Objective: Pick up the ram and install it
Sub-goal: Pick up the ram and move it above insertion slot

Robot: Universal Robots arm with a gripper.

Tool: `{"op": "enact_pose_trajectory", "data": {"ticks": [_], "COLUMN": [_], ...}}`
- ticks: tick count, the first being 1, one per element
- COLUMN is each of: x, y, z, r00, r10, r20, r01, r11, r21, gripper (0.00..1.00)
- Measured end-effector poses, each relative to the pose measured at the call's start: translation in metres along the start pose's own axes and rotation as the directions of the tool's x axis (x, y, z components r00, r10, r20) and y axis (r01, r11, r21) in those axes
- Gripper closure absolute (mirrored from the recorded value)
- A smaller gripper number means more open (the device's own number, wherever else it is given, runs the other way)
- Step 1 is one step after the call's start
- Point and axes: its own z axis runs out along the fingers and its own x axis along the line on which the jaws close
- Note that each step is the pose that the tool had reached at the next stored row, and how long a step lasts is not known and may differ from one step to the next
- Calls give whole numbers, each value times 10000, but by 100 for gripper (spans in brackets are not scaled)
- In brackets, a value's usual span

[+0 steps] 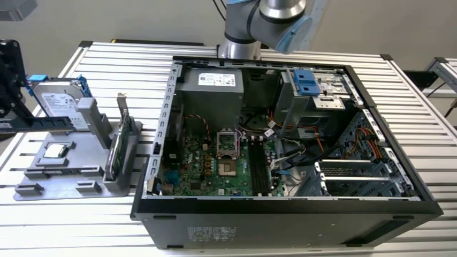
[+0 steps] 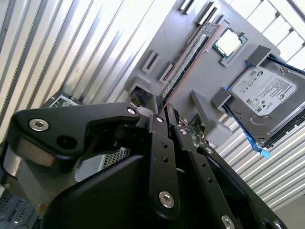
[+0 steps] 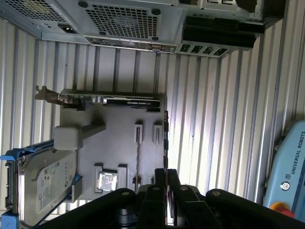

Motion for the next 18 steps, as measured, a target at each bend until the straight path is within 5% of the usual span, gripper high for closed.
{"op": "enact_pose_trajectory", "data": {"ticks": [8,18], "x": [-2,-15], "y": [28,210], "z": [-18,-16], "r00": [10000,10000], "r10": [1,3], "r20": [-1,-1], "r01": [-1,-3], "r11": [10000,10000], "r21": [-1,24], "gripper": [100,100]}}
